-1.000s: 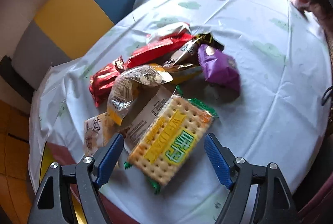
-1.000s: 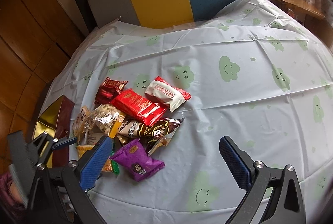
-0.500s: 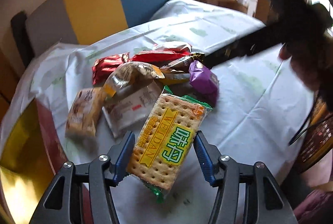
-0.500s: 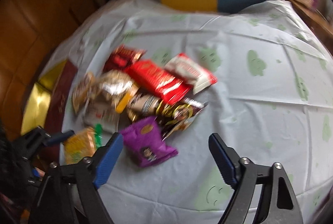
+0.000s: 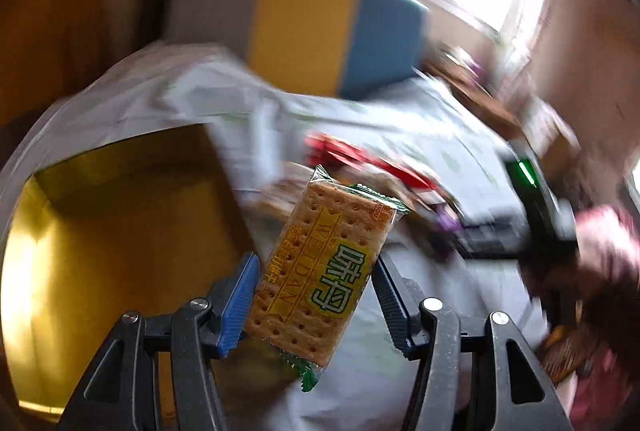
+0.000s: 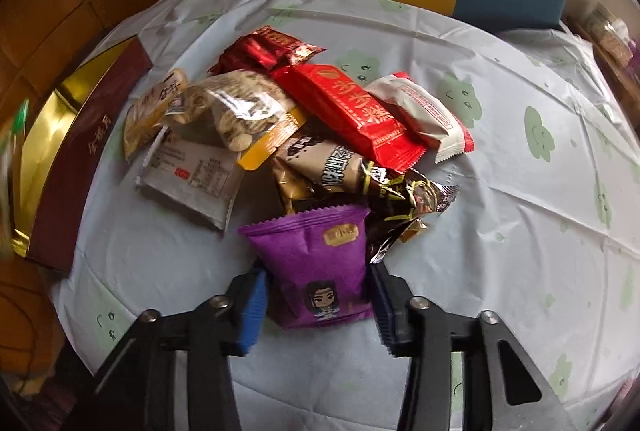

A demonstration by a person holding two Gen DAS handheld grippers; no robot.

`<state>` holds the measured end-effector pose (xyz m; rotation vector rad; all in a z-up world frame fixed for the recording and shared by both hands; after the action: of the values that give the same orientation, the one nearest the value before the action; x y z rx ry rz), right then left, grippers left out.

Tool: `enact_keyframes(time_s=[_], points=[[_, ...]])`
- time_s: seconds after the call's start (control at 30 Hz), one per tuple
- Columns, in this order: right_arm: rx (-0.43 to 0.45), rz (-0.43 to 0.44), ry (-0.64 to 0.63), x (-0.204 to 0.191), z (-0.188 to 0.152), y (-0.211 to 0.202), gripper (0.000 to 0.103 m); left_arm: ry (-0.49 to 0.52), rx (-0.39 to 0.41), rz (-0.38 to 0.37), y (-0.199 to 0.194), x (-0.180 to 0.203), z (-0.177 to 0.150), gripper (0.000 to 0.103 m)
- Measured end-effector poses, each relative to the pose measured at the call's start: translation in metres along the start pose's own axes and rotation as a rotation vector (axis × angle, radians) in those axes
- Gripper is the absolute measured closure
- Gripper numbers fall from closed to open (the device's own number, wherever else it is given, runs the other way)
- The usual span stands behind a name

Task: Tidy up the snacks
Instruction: 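Carry the cracker pack into the gold tin with the left tool while the right tool grasps the purple wrapper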

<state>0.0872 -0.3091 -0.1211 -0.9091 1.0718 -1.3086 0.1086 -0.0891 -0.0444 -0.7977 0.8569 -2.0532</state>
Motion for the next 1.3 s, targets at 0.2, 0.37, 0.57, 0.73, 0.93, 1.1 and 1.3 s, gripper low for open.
enact_keyframes(time_s=[0.2,0.37,0.57,0.73,0.93,1.1,1.3], points=[[-0.016,0.007,-0.002,0.001,-0.002,0.000,0.057,-0.312,-0.030,0.104,0.017,-0.095,0.027,0.044],[-0.019,-0.004,-0.016,-0.004,0.000,0.002,0.057,-0.429,-0.072,0.111,0.050,-0.124,0.043,0.044],[-0.022,-0.019,-0.031,-0.005,-0.001,0.003,0.057,-0.512,-0.106,0.100,0.085,-0.133,0.060,0.043],[-0.026,-0.025,-0.036,-0.006,0.000,0.005,0.057,-0.539,-0.142,0.077,0.100,-0.131,0.060,0.042],[-0.026,-0.037,-0.050,-0.007,0.000,0.007,0.058,-0.457,-0.114,0.098,0.084,-0.121,0.059,0.037],[-0.021,-0.048,-0.069,-0.012,-0.002,0.007,0.059,-0.297,-0.052,0.209,0.046,-0.099,0.038,0.037],[-0.013,-0.039,-0.105,-0.025,-0.008,0.006,0.059,-0.172,-0.010,0.283,0.010,-0.073,-0.005,0.037]])
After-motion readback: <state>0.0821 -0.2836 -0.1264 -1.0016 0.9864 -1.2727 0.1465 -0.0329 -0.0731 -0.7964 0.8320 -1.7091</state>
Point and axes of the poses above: each gripper's, at about its wrist camera, not at the fingertips, and y roughly the way its jaws point, x to its right, z to its top, the point moved 8 cm from there along y, roughly the way its jaws point, and after that the axes turned 6 degrees about -x, right-handed, at the moved point
